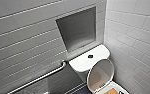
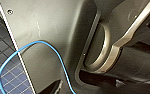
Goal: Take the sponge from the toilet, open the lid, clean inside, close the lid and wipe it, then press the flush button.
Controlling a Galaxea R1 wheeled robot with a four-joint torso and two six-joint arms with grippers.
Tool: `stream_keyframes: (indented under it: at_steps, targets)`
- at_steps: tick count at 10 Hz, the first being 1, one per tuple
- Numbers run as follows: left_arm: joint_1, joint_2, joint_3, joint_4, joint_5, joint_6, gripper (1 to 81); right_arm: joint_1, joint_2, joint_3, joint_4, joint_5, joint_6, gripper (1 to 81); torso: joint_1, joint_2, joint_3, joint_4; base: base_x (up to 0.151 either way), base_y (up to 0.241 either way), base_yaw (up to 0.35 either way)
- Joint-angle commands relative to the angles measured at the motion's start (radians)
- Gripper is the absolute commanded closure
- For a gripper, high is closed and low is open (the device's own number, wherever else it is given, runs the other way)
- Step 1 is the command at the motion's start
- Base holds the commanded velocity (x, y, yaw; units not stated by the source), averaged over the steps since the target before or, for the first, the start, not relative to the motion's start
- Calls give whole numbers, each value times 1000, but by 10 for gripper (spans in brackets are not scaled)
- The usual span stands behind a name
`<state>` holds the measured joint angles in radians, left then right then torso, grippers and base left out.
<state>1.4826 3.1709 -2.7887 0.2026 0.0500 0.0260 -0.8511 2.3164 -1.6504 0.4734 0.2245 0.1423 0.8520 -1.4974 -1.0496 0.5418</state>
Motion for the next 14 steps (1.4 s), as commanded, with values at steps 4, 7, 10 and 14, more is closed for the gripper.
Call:
stream_keyframes:
  at_steps: [4,7,10,14]
  targets:
    - [3,-24,-5,3,76,3,10,131,278,-319,24,-194,6,811,0,0,0,0,0,0,0]
    - [2,-24,-5,4,77,3,10,59,295,-360,17,-182,6,811,0,0,0,0,0,0,0]
    - [3,-24,-5,3,77,3,10,20,287,-391,17,-166,8,811,0,0,0,0,0,0,0]
    - [3,-20,-5,5,77,3,10,-24,173,-206,14,-85,-1,811,0,0,1,0,0,0,0]
